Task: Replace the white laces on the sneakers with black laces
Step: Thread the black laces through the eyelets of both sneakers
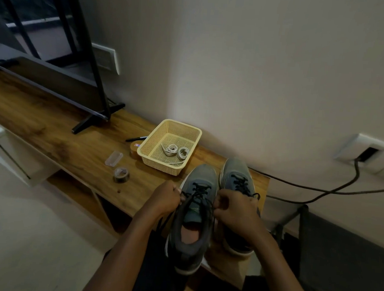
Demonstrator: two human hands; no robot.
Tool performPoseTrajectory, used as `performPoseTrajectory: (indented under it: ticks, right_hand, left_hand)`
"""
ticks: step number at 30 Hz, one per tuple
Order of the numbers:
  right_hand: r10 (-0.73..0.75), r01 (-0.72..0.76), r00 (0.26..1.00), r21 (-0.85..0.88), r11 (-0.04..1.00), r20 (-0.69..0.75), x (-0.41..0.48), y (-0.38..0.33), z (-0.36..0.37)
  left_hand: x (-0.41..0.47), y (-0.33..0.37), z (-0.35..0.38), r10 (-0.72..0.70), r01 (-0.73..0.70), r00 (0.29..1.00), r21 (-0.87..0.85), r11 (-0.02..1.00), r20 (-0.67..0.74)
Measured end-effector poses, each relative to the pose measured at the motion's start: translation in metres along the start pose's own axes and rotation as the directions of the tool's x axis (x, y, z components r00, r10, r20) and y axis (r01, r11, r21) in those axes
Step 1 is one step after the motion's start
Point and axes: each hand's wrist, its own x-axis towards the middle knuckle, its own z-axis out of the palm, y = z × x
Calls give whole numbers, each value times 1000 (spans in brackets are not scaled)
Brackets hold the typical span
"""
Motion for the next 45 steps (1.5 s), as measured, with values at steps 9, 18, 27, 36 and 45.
performPoseTrajectory:
  ticks: [9,18,27,36,45]
  right_hand:
    - [-96,13,924,-221,975,-370,19,-4,30]
    - [-44,-30,968,-290,957,-245,13,-4,30]
    - [-59,-28,966,-332,943,-250,9,-3,34]
    - [-17,-63,960,-274,960,-280,11,2,37]
    - [-5,-85,957,-295,952,-290,8,2,37]
  left_hand:
    - [-3,8,-5,-111,63,987,-348,935,-119]
    - [-1,-6,-5,158,-145,987,272,951,-28]
    - [-4,8,-2,87,-25,938,186,982,-336]
    - [-12,9,-7,215,-122,919,278,953,-331]
    - [-14,11,6,166,-62,974,523,850,-154]
